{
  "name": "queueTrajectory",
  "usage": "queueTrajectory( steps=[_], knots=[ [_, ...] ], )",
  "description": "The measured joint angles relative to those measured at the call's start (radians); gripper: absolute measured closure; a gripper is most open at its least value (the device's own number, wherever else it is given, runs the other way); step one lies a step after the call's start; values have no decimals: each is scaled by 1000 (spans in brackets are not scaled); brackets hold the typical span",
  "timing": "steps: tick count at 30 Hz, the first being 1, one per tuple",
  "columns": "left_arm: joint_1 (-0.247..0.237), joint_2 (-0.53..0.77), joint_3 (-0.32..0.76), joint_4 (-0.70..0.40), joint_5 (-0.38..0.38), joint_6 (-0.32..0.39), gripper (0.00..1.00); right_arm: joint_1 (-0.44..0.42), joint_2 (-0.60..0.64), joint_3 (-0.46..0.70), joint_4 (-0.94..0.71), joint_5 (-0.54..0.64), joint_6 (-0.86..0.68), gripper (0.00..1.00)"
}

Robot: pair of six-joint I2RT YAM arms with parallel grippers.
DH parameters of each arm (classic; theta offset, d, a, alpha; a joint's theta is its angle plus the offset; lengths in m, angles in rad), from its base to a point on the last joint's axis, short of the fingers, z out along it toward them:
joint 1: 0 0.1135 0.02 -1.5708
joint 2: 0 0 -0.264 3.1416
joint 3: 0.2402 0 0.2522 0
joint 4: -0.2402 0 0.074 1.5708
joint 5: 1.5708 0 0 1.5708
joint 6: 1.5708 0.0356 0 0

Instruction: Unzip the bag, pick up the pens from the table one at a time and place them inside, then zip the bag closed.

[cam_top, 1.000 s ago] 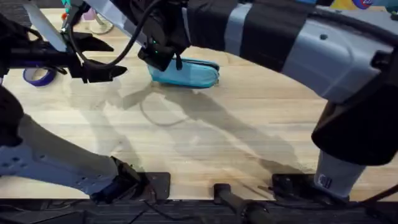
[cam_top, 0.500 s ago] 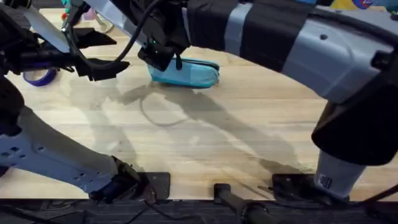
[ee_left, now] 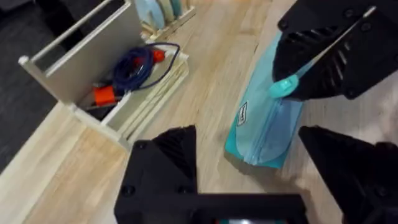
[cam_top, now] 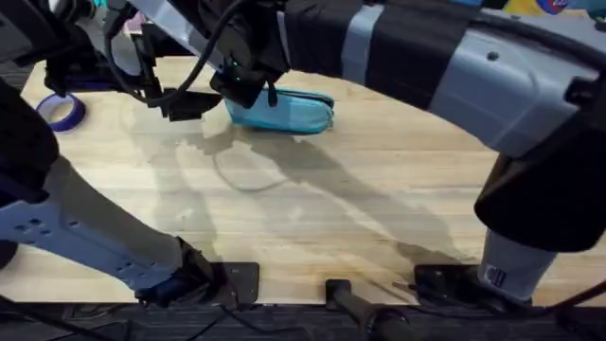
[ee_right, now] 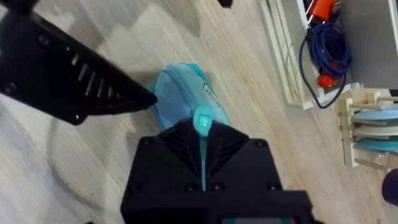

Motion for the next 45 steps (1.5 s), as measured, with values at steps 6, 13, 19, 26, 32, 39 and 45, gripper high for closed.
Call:
queueTrajectory(
  steps=[6, 13, 19, 26, 32, 39, 45],
  knots=[
    [-14, 48, 0, -3, 2, 38, 8, 0, 0, 0, 0, 0, 0, 970],
    [-14, 161, 0, -16, 71, 63, 7, 0, 0, 0, 0, 0, 0, 970],
    [-14, 184, 0, -30, 115, 74, 7, 0, 0, 0, 0, 0, 0, 970],
    [-14, 184, 0, -28, 129, 77, 7, 0, 0, 0, 0, 0, 0, 970],
    [-14, 184, 0, -26, 132, 78, 7, 0, 0, 0, 0, 0, 0, 970],
    [-14, 184, 0, -27, 133, 78, 244, 0, 0, 0, 0, 0, 0, 970],
    [-22, 184, -1, -38, 133, 82, 929, -6, 0, 0, 12, 1, 0, 970]
  ],
)
